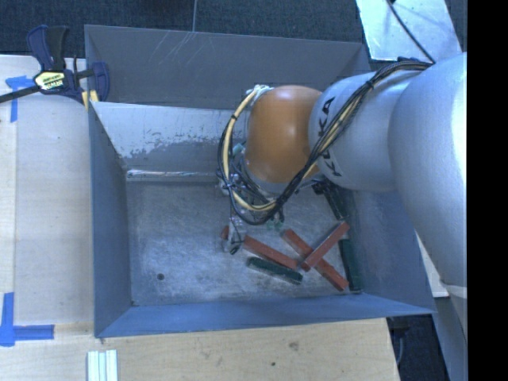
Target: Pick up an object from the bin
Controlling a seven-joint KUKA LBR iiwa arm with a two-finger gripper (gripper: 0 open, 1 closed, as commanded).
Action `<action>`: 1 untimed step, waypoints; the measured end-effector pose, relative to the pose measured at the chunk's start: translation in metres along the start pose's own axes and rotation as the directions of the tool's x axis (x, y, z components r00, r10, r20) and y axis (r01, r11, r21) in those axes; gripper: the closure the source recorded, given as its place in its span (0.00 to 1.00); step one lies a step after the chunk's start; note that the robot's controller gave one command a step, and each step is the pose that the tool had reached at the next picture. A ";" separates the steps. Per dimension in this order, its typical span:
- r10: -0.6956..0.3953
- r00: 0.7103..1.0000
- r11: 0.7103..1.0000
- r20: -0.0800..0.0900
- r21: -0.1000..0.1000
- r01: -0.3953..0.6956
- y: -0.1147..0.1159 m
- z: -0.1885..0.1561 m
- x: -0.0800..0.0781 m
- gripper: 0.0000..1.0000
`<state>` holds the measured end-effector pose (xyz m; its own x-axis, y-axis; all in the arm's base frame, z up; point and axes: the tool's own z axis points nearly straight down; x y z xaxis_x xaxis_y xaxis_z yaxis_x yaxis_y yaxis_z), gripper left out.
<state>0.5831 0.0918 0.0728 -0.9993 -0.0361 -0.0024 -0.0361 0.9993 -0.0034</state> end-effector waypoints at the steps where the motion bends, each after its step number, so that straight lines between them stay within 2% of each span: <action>1: 0.019 1.000 1.000 -0.003 0.000 -0.019 -0.077 0.003 0.039 0.00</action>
Offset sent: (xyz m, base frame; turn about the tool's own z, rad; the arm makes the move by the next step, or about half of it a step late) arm -0.0359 -0.0730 -0.0028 0.0115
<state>0.5466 0.0131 0.0699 -0.9999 -0.0169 0.0006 -0.0169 0.9999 -0.0030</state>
